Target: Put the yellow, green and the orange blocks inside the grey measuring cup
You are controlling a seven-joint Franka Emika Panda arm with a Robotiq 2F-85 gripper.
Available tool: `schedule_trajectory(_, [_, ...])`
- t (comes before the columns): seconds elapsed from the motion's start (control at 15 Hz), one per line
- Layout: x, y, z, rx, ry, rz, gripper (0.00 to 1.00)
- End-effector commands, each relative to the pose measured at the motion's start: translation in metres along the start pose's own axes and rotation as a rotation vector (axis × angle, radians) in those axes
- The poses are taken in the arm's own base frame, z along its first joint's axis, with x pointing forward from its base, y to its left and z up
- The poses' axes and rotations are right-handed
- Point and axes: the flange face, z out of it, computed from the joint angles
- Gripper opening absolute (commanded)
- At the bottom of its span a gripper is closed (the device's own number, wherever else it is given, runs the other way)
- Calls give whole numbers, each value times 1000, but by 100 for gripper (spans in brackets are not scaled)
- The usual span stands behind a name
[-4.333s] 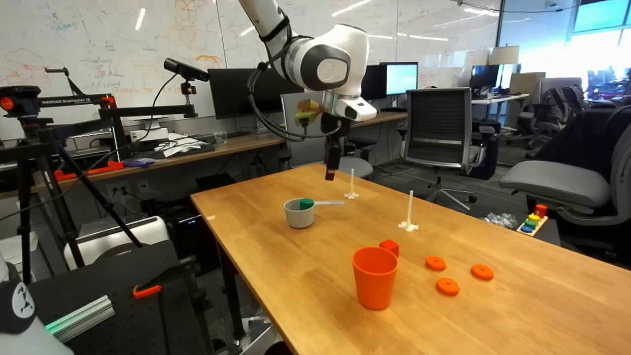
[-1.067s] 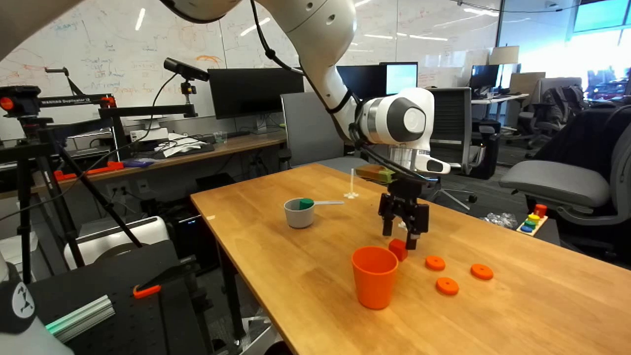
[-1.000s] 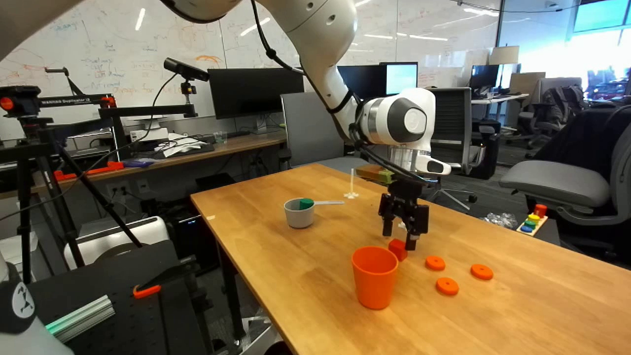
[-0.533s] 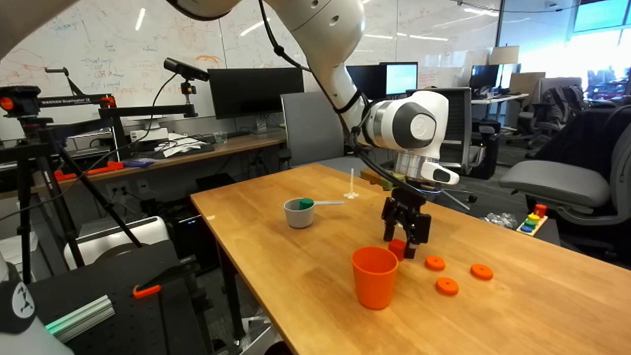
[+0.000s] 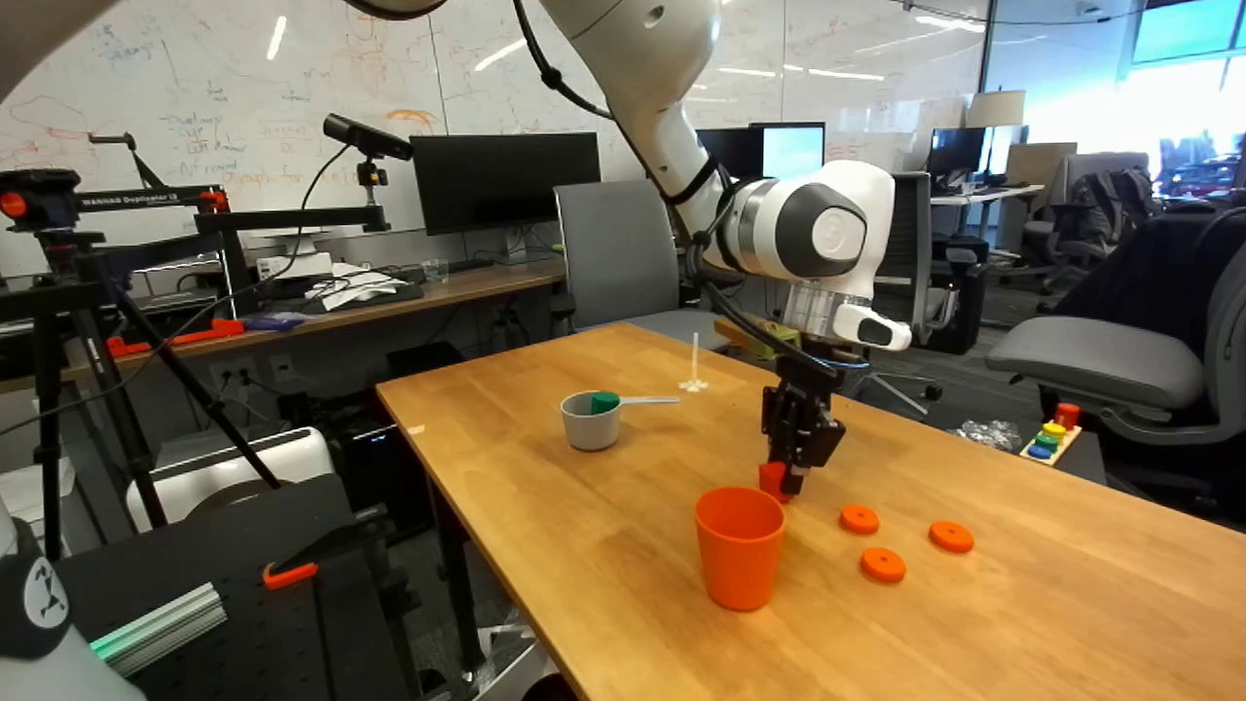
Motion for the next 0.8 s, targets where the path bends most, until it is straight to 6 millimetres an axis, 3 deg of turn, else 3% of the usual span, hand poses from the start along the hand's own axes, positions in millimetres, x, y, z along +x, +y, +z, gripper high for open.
schedule_trajectory(0.0, [-17,-16,-40,114,-4,-20,12])
schedule_trajectory(0.4, [-58,-102,-98,256,1,-143,12])
schedule_trajectory(0.53, [-70,-124,-104,316,-36,-173,12])
schedule_trajectory(0.73, [-88,-154,-95,380,-120,-193,12])
